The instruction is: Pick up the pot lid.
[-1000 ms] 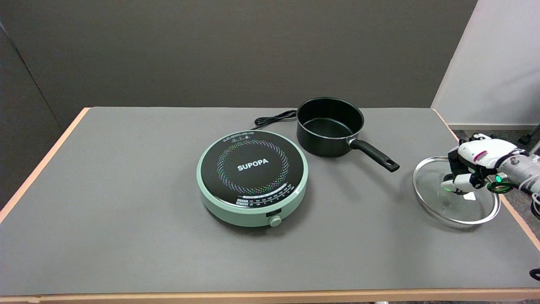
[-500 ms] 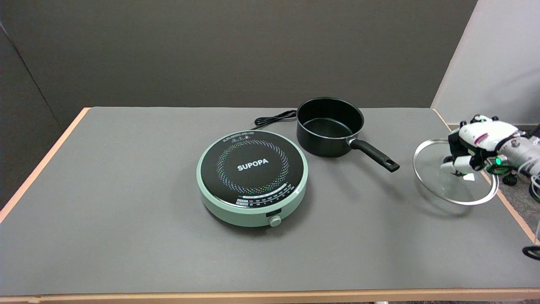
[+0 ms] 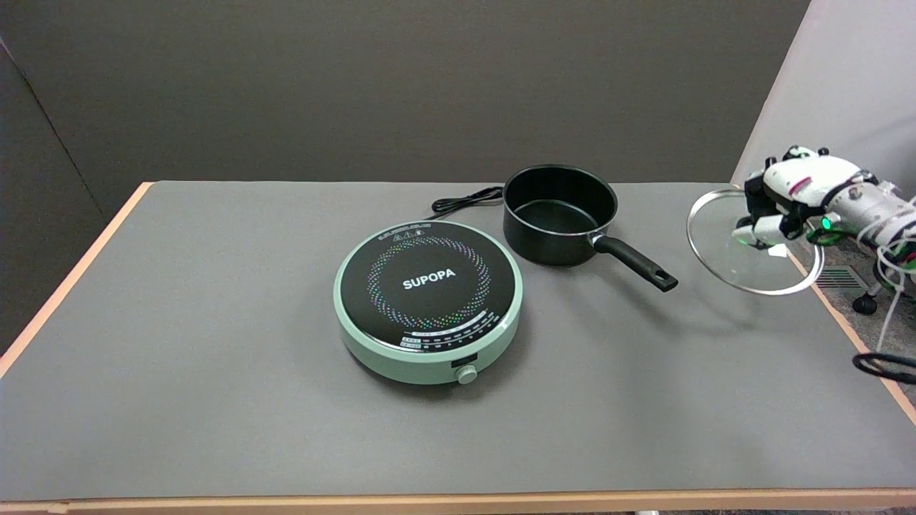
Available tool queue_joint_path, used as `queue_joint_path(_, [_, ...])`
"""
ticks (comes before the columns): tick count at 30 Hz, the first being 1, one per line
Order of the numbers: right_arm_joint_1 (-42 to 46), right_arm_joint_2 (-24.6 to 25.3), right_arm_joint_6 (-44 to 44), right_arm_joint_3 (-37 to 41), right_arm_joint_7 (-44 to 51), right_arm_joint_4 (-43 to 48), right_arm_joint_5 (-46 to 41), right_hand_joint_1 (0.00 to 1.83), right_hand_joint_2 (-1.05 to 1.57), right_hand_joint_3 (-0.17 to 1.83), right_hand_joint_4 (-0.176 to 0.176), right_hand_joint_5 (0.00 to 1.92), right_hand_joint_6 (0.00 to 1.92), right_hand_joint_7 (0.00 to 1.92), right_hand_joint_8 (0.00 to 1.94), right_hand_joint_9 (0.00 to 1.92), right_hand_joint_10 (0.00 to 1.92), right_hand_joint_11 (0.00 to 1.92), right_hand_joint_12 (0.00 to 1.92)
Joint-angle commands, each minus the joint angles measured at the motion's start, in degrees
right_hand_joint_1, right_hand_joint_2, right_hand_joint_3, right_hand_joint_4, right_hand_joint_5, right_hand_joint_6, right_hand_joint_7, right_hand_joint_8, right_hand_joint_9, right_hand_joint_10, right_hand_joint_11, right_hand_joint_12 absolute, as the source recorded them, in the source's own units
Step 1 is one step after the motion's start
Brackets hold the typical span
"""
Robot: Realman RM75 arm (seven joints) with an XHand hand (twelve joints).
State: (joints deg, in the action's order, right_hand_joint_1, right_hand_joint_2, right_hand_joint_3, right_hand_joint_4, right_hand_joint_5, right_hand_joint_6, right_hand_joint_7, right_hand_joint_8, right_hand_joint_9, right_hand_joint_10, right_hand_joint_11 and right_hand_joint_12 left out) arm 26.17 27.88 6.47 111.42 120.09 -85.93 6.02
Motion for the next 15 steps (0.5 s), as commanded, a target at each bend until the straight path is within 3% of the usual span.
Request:
queue_joint_path(1, [-15.8, -7.0, -3.9, -10.6, -1.8, 9.8, -2.4, 1.19, 1.17, 0.08, -0.068, 0.67, 1.39, 0.93, 1.2, 0.78, 1.86, 0.02, 1.92])
queue_joint_path(15, [-15.8, -7.7, -8.7, -9.3, -1.8, 9.6, -14.3, 1.19, 1.17, 0.09, -0.064, 0.68, 1.37, 0.93, 1.19, 0.78, 1.86, 0.01, 1.92])
